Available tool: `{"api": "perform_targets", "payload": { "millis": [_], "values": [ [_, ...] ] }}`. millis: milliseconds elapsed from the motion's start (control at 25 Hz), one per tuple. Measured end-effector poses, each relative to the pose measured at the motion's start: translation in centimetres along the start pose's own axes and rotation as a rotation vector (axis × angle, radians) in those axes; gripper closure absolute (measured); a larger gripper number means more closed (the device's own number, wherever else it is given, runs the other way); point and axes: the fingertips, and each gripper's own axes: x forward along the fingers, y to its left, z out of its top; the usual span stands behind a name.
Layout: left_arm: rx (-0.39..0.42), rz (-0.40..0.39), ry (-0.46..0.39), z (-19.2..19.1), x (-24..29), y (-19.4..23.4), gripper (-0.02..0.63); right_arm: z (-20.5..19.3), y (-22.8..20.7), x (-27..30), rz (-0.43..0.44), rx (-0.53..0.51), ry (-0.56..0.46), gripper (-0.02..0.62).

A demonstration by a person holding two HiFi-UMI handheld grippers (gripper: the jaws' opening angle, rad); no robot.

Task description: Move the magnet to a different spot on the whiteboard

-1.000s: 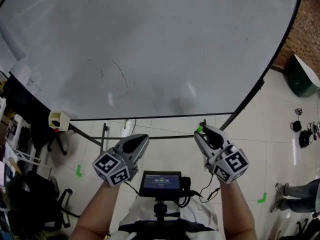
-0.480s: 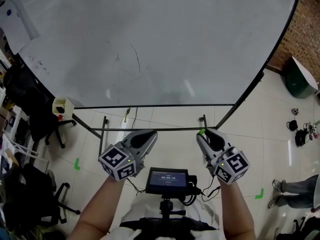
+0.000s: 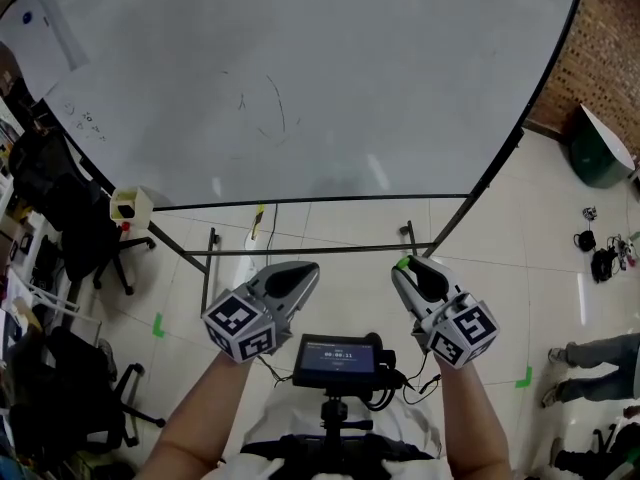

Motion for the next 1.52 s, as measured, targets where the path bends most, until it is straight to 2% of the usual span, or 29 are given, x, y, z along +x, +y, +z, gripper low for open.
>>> {"api": "perform_targets", "payload": {
  "millis": [680,1040,1520],
  "values": [
    [-0.061,0.052,-0.06,0.0,-3.0,2.0,0.589,0.9,2.1,0.5,-0.007,-0.031,0.007,0.466],
    [-0.04,0.044,-0.068,0.7,-3.6,2.2,0.588,1.6,1.8,0.3,-0.039,-0.034,-0.01,0.466],
    [-0.023,0.065,-0.041,1.2,-0.1,3.5,0.586,1.6,-2.0,0.5,-0.056,0.008,-0.027,0.466]
  ]
}}
